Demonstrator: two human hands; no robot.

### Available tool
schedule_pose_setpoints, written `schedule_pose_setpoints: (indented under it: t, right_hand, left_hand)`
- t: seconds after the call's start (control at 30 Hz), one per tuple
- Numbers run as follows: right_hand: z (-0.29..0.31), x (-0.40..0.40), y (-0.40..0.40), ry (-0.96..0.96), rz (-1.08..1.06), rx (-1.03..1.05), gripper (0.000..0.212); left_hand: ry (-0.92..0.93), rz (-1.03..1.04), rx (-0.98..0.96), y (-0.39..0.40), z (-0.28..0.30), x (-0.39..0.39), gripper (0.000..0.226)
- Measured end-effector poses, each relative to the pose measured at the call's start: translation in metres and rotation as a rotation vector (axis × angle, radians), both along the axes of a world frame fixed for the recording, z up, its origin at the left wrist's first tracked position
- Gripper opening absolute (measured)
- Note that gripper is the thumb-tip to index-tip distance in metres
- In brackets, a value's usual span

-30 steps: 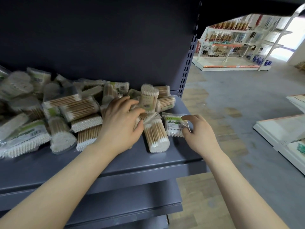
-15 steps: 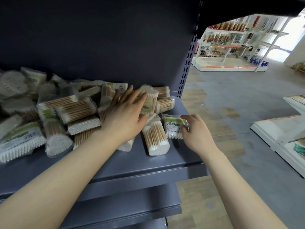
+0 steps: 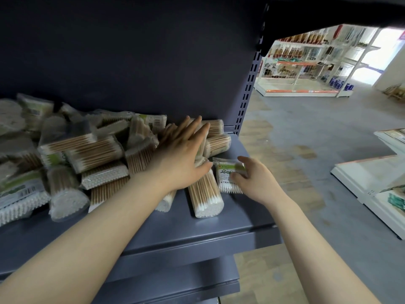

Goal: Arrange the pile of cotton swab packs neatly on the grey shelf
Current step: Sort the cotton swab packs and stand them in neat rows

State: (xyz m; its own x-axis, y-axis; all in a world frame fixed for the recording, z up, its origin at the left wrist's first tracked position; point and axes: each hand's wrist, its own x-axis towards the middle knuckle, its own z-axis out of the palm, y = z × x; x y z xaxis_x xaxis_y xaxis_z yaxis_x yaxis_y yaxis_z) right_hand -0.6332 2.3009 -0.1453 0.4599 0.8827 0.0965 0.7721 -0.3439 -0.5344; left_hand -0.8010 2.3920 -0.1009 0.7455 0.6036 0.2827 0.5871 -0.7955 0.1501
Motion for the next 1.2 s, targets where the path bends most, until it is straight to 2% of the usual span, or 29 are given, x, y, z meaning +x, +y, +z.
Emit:
schedule_pose_setpoints:
  t: [0.23, 0.53, 0.87, 1.1, 1.2]
  right_hand:
    - [0.003, 0.001, 0.004, 0.082, 0.014, -0.012, 0.064]
    - [0.003, -0.002, 0.026, 0.066, -0.029, 0.164, 0.040]
    - [-0.001, 0.011, 0.059, 0.157, -0.057, 0.204, 0.042]
    - [-0.003, 0.018, 0.079, 0.179, -0.040, 0.185, 0.042]
    - [-0.005, 0.020, 0.090, 0.265, -0.034, 0.212, 0.038]
  left_hand:
    - [0.016, 0.016, 0.005, -0.003, -0.004, 0.011, 0.090]
    - [0.010, 0.040, 0.020, -0.010, -0.008, 0.007, 0.092]
    - [0.054, 0.053, 0.055, -0.010, -0.010, 0.007, 0.094]
    - [0.001, 0.073, 0.087, -0.009, -0.011, 0.008, 0.094]
    - [0.000, 0.076, 0.131, -0.008, -0.015, 0.007, 0.093]
